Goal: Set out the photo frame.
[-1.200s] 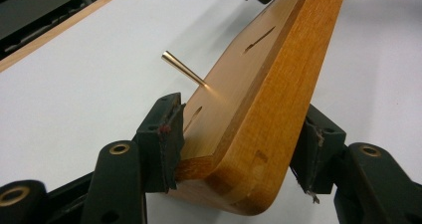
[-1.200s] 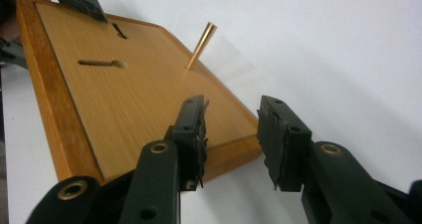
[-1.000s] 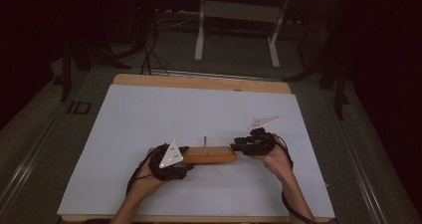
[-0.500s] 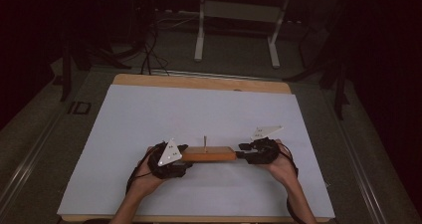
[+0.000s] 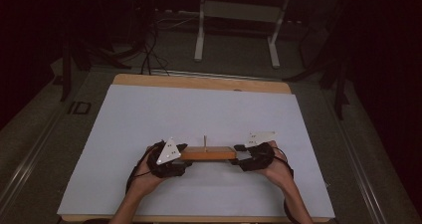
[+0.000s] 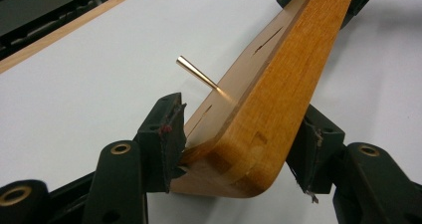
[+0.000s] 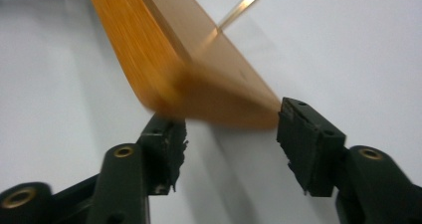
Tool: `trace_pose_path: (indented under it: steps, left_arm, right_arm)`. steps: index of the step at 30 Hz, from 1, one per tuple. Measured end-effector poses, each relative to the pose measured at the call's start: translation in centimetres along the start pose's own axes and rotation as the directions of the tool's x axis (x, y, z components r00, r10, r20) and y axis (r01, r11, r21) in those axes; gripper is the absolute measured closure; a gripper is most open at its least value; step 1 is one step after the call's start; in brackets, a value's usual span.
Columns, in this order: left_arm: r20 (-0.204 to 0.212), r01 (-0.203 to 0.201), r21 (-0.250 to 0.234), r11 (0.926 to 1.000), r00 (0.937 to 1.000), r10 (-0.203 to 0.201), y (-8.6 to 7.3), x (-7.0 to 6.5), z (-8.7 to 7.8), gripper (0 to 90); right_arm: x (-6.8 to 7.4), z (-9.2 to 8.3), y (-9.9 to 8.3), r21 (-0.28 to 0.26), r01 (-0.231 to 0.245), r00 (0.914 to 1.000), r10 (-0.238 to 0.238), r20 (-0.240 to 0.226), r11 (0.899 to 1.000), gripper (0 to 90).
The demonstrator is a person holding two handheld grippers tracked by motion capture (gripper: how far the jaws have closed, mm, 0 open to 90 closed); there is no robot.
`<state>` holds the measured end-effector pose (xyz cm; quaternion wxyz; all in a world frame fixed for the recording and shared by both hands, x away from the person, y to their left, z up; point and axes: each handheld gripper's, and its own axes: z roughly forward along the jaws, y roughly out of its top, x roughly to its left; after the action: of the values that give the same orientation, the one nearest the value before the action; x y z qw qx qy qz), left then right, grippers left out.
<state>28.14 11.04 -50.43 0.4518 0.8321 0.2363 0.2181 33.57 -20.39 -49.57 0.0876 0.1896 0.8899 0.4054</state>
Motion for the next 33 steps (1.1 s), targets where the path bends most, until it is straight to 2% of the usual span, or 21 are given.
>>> trace_pose_path:
  steps: [1, 3, 10, 20, 27, 33]
  left_arm:
    - [-0.002, 0.002, 0.0, 1.0, 1.0, -0.002, 0.0, 0.0, 0.0, 44.6]
    - [-0.004, 0.004, 0.001, 1.0, 1.0, -0.004, 0.0, 0.1, 0.0, 44.8]
    - [-0.008, 0.024, 0.009, 0.9997, 0.9997, -0.024, -0.1, 0.5, 0.0, 45.2]
    - [0.003, 0.04, 0.011, 0.9991, 0.9992, -0.04, -0.5, 0.8, 0.1, 44.7]
    - [-0.024, 0.08, 0.048, 0.9957, 0.9966, -0.079, -1.3, 1.5, 0.6, 48.1]
    - [-0.021, 0.077, 0.043, 0.9961, 0.9969, -0.076, -1.3, 1.7, 0.8, 49.3]
  right_arm:
    - [0.2, 0.4, 0.4, -0.011, 0.025, 0.9997, -0.025, -0.003, 1.0, 40.1]
    - [0.3, 0.7, 0.7, -0.022, 0.043, 0.9991, -0.043, -0.003, 0.999, 37.9]
    - [0.4, 1.8, 1.2, -0.053, 0.07, 0.9973, -0.071, -0.021, 0.996, 37.8]
    - [0.3, 2.4, 1.1, -0.056, 0.053, 0.9981, -0.055, -0.027, 0.997, 42.7]
    - [0.1, 2.3, 1.0, -0.069, 0.037, 0.9989, -0.038, -0.025, 0.997, 44.2]
    - [-0.2, 2.3, 0.8, -0.09, 0.011, 0.9992, -0.015, -0.038, 0.996, 45.5]
